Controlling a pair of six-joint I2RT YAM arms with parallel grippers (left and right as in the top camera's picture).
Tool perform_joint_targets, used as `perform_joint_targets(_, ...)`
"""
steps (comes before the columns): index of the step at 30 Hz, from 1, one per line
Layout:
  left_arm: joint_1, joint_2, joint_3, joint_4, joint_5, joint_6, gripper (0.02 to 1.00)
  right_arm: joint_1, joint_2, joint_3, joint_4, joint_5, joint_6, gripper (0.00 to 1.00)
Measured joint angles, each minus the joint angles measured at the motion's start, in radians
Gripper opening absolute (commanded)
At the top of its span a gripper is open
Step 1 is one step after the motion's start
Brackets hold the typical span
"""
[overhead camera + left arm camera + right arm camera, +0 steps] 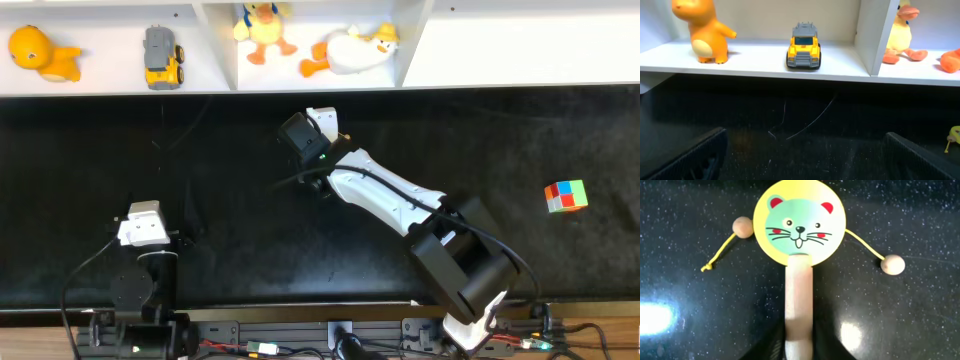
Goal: Store Toys
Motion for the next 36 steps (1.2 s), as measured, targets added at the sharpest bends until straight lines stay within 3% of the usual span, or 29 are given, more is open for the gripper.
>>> perform_joint_targets(4,0.000,0.000,0.000,0.000,0.000,0.000,0.998,0.000,0.000,0.000,0.000,0.000,-0.005,0.097)
perform_joint_targets(17,0.000,0.000,0.000,0.000,0.000,0.000,0.998,0.006,0.001,0.007,-0.028,0.001,0.000,0.084)
perform_joint_targets(36,0.000,0.000,0.000,0.000,0.000,0.000,0.998,0.021,-0.201,0.010,-0.301,0.050,-0.001,0.047)
